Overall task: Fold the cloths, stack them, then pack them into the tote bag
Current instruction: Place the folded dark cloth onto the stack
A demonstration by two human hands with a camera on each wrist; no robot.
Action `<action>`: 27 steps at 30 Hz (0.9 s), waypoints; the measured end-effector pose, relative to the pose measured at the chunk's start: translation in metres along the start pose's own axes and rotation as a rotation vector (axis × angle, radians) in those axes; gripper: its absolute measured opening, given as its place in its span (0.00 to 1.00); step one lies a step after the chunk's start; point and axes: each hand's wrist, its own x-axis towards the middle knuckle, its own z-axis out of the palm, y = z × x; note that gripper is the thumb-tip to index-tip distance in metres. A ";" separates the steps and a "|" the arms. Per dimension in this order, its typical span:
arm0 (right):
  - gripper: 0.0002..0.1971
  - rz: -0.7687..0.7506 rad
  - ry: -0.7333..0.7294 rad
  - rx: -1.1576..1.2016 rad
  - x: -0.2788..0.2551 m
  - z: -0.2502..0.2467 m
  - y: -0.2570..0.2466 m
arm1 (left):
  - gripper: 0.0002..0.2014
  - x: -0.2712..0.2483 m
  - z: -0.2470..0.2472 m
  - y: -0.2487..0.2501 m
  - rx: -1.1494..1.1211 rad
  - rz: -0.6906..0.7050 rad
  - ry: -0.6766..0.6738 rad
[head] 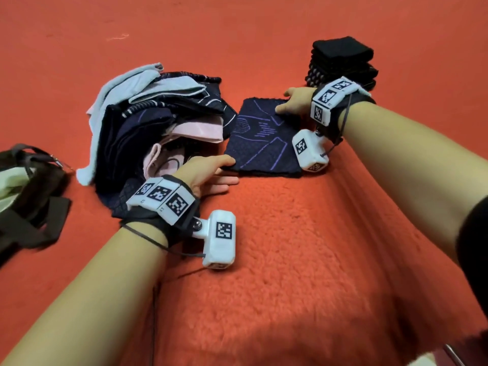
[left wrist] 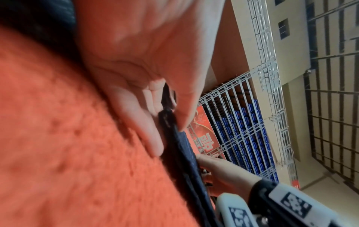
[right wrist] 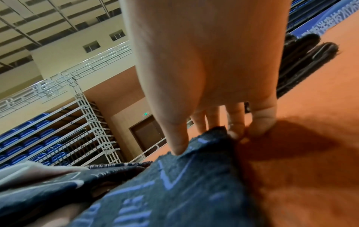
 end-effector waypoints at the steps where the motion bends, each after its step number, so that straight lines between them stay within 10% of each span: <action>1: 0.30 -0.008 0.010 0.009 0.003 -0.001 0.002 | 0.02 0.001 -0.003 0.000 -0.031 -0.010 -0.026; 6: 0.12 -0.004 -0.011 0.141 0.000 -0.003 0.018 | 0.09 0.000 -0.027 0.001 -0.368 -0.082 -0.160; 11: 0.14 0.133 -0.080 0.353 -0.047 -0.003 0.042 | 0.35 -0.003 -0.024 0.003 -0.306 -0.058 -0.207; 19: 0.08 0.271 -0.126 0.728 -0.150 0.009 0.066 | 0.09 -0.015 0.006 -0.002 0.080 0.144 0.002; 27: 0.02 0.219 0.038 0.927 -0.192 0.033 0.081 | 0.12 -0.033 0.023 -0.006 0.327 0.227 0.070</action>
